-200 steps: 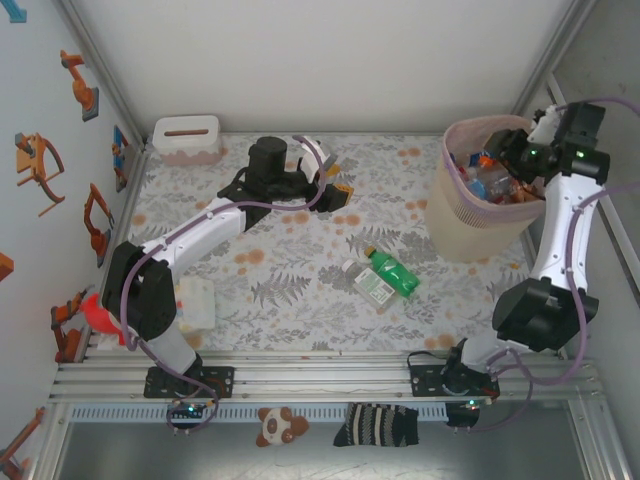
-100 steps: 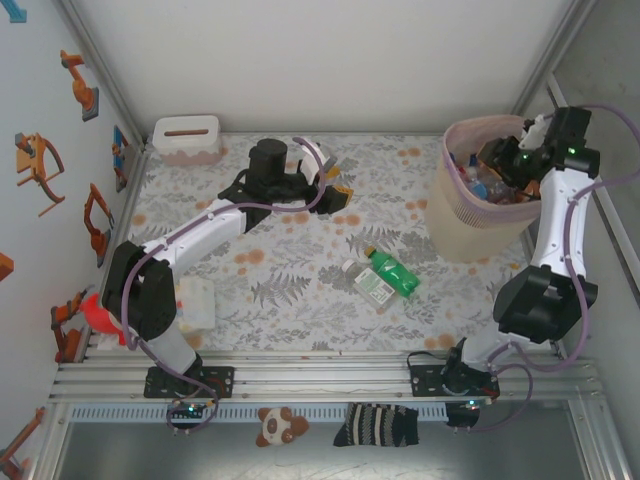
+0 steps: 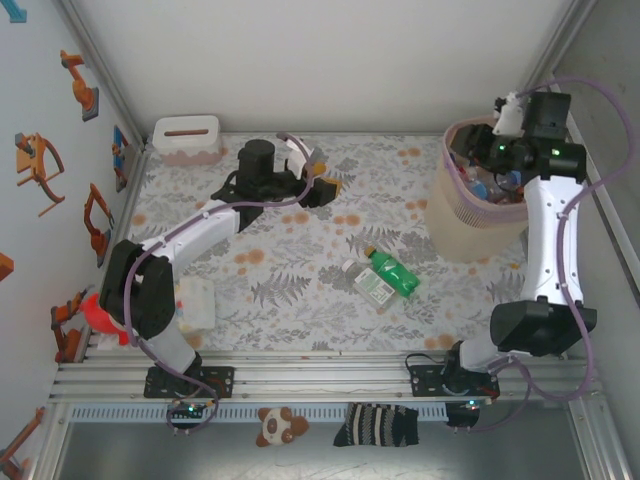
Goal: Put the plastic bottles in the bin
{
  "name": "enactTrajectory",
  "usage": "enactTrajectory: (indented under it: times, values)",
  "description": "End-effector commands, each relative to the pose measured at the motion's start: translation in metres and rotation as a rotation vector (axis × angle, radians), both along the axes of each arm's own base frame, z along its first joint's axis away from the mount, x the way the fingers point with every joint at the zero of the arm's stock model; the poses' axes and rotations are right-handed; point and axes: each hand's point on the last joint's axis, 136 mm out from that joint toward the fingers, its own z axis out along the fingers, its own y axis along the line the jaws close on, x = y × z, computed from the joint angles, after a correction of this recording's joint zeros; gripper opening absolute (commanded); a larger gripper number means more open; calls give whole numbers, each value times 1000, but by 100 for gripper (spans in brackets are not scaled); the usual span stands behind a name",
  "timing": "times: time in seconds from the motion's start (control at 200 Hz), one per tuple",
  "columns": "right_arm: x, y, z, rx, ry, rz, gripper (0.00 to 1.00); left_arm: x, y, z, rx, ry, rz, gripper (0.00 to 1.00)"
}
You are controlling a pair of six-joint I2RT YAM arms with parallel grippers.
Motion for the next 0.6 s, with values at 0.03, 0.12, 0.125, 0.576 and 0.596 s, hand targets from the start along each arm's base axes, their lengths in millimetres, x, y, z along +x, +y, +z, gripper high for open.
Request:
enactTrajectory:
  times: [0.03, 0.12, 0.125, 0.576, 0.596]
  values:
    - [-16, 32, -4, -105, 9, 103, 44, 9, 16, 17, -57, 22, 76, 73]
    - [-22, 56, -19, -180, 39, 178, 43, 16, 26, 13, -58, 47, 123, 73]
    - [-22, 57, -20, -184, 42, 179, 43, 16, 26, 12, -59, 48, 126, 73]
    - [-52, 132, -149, -635, 361, 497, 43, 37, 80, -19, -70, 240, 327, 71]
    - [-53, 135, -154, -649, 371, 507, 43, 38, 83, -20, -74, 248, 338, 71]
